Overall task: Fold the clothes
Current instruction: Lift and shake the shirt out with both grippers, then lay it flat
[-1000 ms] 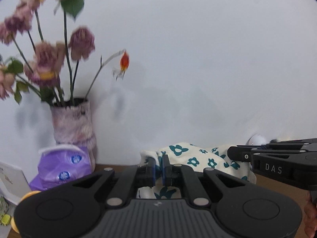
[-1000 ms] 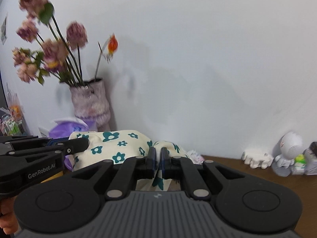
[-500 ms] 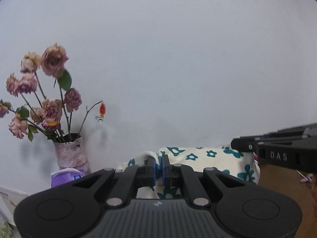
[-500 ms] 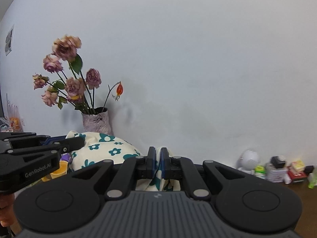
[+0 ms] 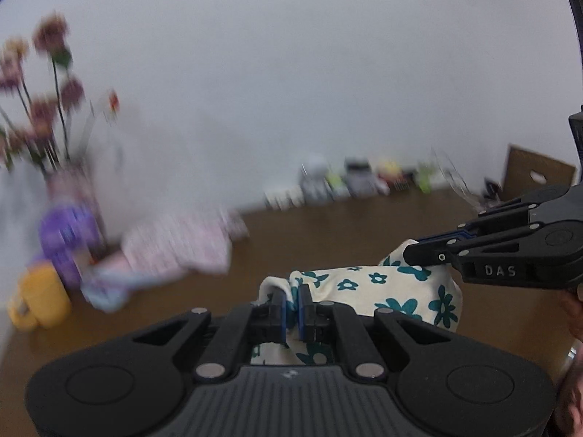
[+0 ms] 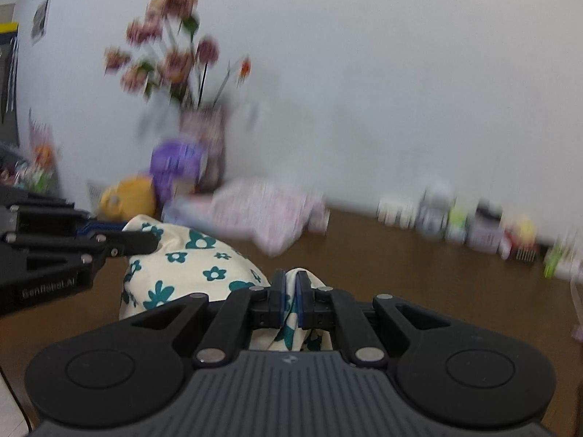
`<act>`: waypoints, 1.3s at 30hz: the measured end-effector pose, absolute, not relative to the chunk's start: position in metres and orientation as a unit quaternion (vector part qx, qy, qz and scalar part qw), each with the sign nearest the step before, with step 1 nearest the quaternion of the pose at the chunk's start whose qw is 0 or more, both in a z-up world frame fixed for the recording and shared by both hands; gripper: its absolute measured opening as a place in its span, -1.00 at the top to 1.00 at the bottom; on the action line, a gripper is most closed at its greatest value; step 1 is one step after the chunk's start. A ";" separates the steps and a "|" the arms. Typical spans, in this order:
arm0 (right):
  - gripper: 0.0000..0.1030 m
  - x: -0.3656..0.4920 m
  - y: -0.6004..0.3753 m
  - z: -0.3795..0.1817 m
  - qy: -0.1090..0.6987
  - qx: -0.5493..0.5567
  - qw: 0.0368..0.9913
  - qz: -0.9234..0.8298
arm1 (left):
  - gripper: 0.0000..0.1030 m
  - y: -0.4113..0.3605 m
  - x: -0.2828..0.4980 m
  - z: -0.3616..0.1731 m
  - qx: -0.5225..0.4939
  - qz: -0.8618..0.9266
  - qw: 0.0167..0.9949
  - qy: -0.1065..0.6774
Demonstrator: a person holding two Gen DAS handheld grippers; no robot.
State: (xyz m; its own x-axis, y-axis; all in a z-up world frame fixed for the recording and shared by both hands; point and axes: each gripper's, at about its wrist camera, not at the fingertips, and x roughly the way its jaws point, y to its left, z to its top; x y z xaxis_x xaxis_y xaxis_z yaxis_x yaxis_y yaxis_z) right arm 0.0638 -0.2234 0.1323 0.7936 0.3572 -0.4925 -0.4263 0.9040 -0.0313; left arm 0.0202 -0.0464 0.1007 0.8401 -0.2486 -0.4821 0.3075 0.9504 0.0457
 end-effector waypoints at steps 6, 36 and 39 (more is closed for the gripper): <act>0.90 0.042 -0.233 0.056 0.314 -0.041 0.921 0.227 | 0.91 -0.044 0.012 0.036 0.046 -0.150 0.939 0.307; -0.27 0.157 -0.271 0.090 0.412 -0.031 0.891 0.189 | -0.60 -0.040 0.109 0.112 0.064 -0.152 0.908 0.384; -0.27 0.185 -0.266 0.079 0.429 -0.042 0.886 0.171 | -0.60 -0.044 0.134 0.100 0.053 -0.151 0.891 0.424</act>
